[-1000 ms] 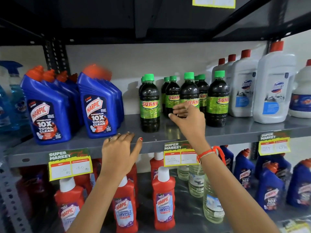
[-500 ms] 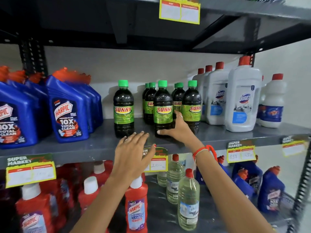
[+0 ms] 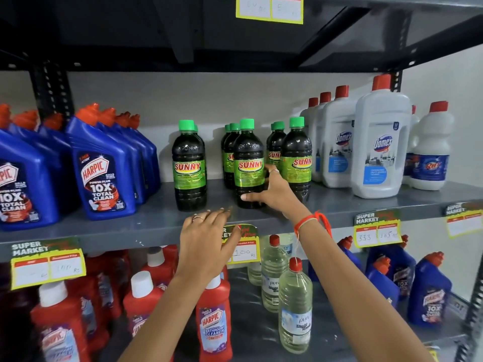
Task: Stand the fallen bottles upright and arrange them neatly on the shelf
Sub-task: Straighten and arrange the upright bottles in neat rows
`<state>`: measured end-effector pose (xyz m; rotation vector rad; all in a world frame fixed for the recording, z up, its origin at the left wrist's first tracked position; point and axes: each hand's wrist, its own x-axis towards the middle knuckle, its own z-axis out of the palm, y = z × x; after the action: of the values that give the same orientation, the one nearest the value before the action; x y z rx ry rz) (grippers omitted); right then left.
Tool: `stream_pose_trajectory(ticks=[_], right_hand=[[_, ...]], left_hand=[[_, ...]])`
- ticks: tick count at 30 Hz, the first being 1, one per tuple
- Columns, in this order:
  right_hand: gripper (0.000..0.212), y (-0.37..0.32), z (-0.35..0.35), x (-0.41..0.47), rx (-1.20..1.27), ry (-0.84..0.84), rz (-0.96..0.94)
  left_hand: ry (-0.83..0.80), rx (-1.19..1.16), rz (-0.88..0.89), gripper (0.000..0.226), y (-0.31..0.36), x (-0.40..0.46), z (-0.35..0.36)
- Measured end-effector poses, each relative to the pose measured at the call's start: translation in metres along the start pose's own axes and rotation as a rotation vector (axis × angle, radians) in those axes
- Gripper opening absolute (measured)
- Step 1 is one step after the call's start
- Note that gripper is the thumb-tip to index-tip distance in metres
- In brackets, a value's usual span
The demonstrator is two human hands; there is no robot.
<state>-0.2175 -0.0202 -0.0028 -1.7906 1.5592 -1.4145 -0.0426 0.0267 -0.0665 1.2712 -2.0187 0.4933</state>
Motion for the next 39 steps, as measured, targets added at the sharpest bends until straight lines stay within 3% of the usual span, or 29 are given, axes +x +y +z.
stream_pose_trajectory(ticks=[15, 18, 20, 24, 26, 29, 32, 36, 39], right_hand=[[0.096, -0.003, 0.011, 0.007, -0.093, 0.002, -0.017], [0.094, -0.003, 0.007, 0.002, -0.101, 0.079, -0.065], [0.081, -0.002, 0.0, -0.004, -0.064, 0.157, -0.089], [0.036, 0.007, -0.025, -0.014, -0.063, 0.375, -0.105], [0.031, 0.016, -0.039, -0.016, -0.094, 0.481, -0.101], [0.043, 0.03, -0.058, -0.013, -0.133, 0.524, -0.073], [0.069, 0.043, -0.073, -0.007, -0.074, 0.477, -0.012], [0.106, 0.05, -0.083, -0.004, -0.072, 0.232, 0.058], [0.117, 0.05, -0.084, -0.003, -0.097, 0.076, 0.079]], left_hand=[[0.014, -0.022, -0.008, 0.052, 0.0, 0.0, 0.003], [0.021, -0.019, -0.007, 0.05, -0.002, 0.0, 0.004], [0.019, -0.016, -0.012, 0.051, -0.001, 0.0, 0.005], [0.035, -0.013, -0.042, 0.053, 0.004, 0.0, 0.004], [0.045, -0.004, -0.055, 0.053, 0.009, 0.002, 0.005], [0.056, 0.004, -0.062, 0.056, 0.023, 0.008, 0.007], [0.072, -0.02, -0.03, 0.058, 0.047, 0.016, 0.01], [0.026, -0.037, 0.045, 0.064, 0.081, 0.029, 0.019], [-0.026, -0.038, 0.055, 0.064, 0.096, 0.034, 0.029]])
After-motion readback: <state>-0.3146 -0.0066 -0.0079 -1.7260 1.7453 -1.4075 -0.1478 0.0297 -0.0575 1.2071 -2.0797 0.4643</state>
